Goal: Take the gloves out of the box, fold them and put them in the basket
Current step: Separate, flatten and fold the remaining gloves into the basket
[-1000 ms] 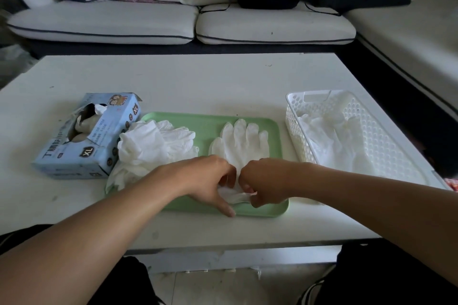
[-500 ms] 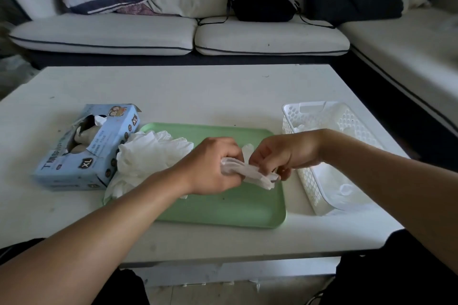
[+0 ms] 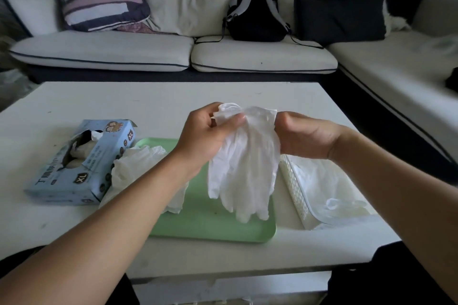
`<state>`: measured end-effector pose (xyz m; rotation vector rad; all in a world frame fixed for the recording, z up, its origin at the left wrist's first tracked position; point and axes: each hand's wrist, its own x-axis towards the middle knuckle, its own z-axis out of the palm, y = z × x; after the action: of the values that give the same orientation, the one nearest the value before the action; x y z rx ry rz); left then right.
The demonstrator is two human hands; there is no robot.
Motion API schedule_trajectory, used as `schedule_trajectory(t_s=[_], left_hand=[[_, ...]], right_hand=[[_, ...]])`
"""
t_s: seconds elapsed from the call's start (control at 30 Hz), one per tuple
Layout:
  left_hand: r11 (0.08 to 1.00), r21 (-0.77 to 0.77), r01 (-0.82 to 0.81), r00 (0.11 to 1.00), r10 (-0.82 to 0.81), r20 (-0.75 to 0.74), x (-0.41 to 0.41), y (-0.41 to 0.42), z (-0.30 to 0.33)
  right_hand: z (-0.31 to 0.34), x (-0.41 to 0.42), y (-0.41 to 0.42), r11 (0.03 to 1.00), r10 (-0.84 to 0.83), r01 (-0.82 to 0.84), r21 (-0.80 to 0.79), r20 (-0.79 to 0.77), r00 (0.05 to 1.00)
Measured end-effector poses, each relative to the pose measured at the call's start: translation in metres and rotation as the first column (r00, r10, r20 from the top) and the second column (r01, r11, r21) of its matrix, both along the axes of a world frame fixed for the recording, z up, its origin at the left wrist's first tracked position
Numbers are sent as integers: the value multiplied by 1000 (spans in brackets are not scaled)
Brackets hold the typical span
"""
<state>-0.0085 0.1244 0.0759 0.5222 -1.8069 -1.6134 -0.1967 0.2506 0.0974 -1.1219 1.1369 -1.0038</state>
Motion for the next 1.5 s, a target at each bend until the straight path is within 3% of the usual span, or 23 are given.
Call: schedule_trajectory(t_s=[0.17,0.27,0.5,0.63,0.8,1.0,1.17,1.27,1.37,1.5], left_hand=[[987,-76,-141,990,141,-10,-3,16,10],[983,-56,-177,984,176,-19,1,26,13],[990,8,-144,976,143,-167,-45,44,66],[995,-8,-96,978,92,-184,-85,62,77],[997,-74,7,995,-15,-102,-116,78,61],[984,-87,158,987,-157,25,-122,94,49],[978,-35,203,972,-197,127,-135,93,48],[981,-46,191,972,-182,151,-147,82,51],[988,-89,125,985,-113,131,-161,64,58],[952,-298,72,996,-53,70,-174,46,72]], right_hand=[[8,25,-7,932,-328,346,-111,154,932],[22,20,-6,878,-454,465,-113,110,884],[78,-21,31,824,-499,488,-288,41,866],[89,-50,62,806,-548,515,-291,-37,836],[79,-81,92,743,-635,618,-256,22,772],[66,-96,123,812,-580,567,-137,-89,810],[57,-105,124,804,-594,580,-130,-131,794],[50,-114,110,744,-667,643,-183,-147,730],[52,-117,92,613,-783,723,-320,-121,610],[60,-122,84,518,-828,733,-442,-42,559]])
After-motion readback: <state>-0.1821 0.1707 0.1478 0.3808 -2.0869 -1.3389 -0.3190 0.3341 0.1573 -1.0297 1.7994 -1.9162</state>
